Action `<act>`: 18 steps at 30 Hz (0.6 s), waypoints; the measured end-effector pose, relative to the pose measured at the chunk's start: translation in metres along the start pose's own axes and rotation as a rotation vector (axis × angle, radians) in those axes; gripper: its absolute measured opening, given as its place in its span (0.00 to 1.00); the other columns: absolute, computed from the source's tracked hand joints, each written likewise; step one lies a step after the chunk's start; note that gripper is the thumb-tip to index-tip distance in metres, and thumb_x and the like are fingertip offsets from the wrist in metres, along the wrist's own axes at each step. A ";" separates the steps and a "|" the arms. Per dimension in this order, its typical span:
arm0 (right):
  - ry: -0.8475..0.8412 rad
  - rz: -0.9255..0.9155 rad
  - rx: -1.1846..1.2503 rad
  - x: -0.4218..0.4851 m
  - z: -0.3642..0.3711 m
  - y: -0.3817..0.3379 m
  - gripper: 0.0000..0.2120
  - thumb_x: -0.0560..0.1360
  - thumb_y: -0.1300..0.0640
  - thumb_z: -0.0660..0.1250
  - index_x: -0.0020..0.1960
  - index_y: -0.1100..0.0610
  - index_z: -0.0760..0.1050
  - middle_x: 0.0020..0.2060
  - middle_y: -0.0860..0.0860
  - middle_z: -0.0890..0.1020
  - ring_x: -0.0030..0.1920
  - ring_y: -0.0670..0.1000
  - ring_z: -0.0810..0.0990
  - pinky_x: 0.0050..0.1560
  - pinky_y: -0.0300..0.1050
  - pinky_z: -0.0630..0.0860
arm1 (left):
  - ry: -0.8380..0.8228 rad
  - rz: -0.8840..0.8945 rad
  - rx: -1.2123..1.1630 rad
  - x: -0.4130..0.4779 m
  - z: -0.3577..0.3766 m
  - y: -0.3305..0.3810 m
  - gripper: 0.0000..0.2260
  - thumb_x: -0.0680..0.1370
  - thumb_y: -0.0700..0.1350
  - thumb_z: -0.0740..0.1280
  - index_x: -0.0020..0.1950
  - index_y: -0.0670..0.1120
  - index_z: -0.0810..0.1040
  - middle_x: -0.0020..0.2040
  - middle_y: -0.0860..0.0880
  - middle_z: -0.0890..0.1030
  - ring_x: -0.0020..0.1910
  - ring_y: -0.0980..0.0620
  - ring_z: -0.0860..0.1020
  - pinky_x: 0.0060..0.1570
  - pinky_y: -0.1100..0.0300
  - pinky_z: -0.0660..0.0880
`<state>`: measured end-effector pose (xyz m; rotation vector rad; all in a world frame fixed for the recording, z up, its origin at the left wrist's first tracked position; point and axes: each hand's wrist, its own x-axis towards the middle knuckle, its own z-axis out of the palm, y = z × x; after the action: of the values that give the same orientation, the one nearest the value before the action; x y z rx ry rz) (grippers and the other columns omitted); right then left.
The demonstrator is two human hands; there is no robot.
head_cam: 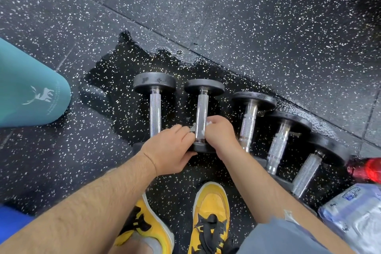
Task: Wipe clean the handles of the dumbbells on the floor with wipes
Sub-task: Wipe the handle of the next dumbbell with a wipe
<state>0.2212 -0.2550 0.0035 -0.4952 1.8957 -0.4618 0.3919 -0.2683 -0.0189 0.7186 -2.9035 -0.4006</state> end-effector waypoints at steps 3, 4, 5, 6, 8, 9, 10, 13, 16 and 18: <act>-0.015 0.245 0.206 0.012 -0.008 -0.013 0.14 0.72 0.71 0.57 0.51 0.68 0.79 0.37 0.59 0.79 0.34 0.53 0.77 0.40 0.50 0.78 | 0.004 -0.003 0.008 0.000 0.000 0.000 0.13 0.75 0.53 0.69 0.45 0.46 0.70 0.41 0.48 0.74 0.37 0.49 0.71 0.34 0.55 0.76; -0.039 0.304 0.309 0.016 -0.011 -0.015 0.14 0.75 0.73 0.54 0.50 0.67 0.77 0.38 0.58 0.81 0.34 0.54 0.81 0.43 0.51 0.81 | 0.005 -0.005 0.005 0.000 0.000 0.000 0.13 0.75 0.53 0.70 0.46 0.45 0.70 0.41 0.48 0.74 0.37 0.49 0.71 0.34 0.55 0.76; -0.073 0.330 0.377 0.019 -0.012 -0.018 0.14 0.76 0.73 0.51 0.51 0.67 0.75 0.41 0.59 0.83 0.35 0.56 0.85 0.45 0.53 0.83 | 0.005 -0.007 -0.001 -0.001 0.000 0.000 0.14 0.75 0.53 0.71 0.46 0.46 0.70 0.42 0.48 0.74 0.38 0.49 0.71 0.34 0.54 0.76; -0.099 0.331 0.410 0.020 -0.013 -0.020 0.15 0.76 0.72 0.50 0.53 0.68 0.73 0.44 0.61 0.85 0.38 0.58 0.87 0.48 0.56 0.84 | 0.006 -0.010 -0.007 0.000 0.001 0.000 0.14 0.75 0.53 0.71 0.46 0.46 0.69 0.42 0.48 0.74 0.38 0.48 0.71 0.34 0.54 0.77; -0.119 0.325 0.419 0.021 -0.011 -0.019 0.16 0.76 0.71 0.50 0.56 0.68 0.74 0.43 0.63 0.86 0.40 0.60 0.87 0.53 0.56 0.83 | 0.010 -0.013 -0.017 0.000 0.000 0.001 0.14 0.75 0.52 0.70 0.46 0.46 0.69 0.41 0.48 0.74 0.38 0.48 0.72 0.33 0.53 0.77; -0.121 0.328 0.429 0.020 -0.011 -0.018 0.16 0.76 0.70 0.51 0.56 0.68 0.75 0.43 0.63 0.86 0.40 0.59 0.87 0.53 0.56 0.83 | 0.013 -0.013 -0.020 0.001 -0.002 0.002 0.14 0.74 0.52 0.70 0.46 0.46 0.70 0.41 0.48 0.75 0.37 0.48 0.72 0.33 0.53 0.77; -0.115 0.322 0.429 0.019 -0.011 -0.016 0.16 0.76 0.70 0.53 0.56 0.67 0.77 0.45 0.63 0.86 0.42 0.59 0.87 0.53 0.56 0.83 | 0.017 -0.012 -0.018 0.001 -0.002 0.002 0.14 0.74 0.52 0.71 0.45 0.45 0.71 0.41 0.48 0.75 0.37 0.48 0.73 0.33 0.54 0.77; -0.074 0.291 0.424 0.015 -0.014 -0.009 0.15 0.74 0.69 0.58 0.54 0.64 0.80 0.51 0.63 0.85 0.48 0.58 0.87 0.56 0.53 0.82 | 0.021 -0.001 0.014 0.001 -0.003 0.002 0.14 0.73 0.53 0.72 0.45 0.45 0.72 0.41 0.48 0.75 0.37 0.49 0.72 0.34 0.57 0.75; -0.033 0.140 0.192 0.003 -0.016 0.001 0.10 0.70 0.61 0.67 0.49 0.56 0.84 0.48 0.54 0.86 0.50 0.53 0.85 0.57 0.50 0.81 | 0.013 -0.010 0.024 0.000 -0.003 0.002 0.15 0.74 0.54 0.72 0.45 0.46 0.70 0.40 0.49 0.73 0.36 0.50 0.71 0.32 0.56 0.75; 0.040 -0.015 -0.031 -0.009 -0.020 0.006 0.11 0.73 0.57 0.69 0.56 0.52 0.80 0.49 0.47 0.82 0.47 0.46 0.81 0.46 0.42 0.77 | 0.013 -0.011 0.019 0.000 -0.003 0.003 0.15 0.73 0.54 0.72 0.45 0.46 0.70 0.40 0.49 0.73 0.37 0.49 0.71 0.32 0.56 0.75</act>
<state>0.2049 -0.2433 0.0137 -0.5237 1.9410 -0.4558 0.3912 -0.2669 -0.0150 0.7375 -2.8965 -0.3687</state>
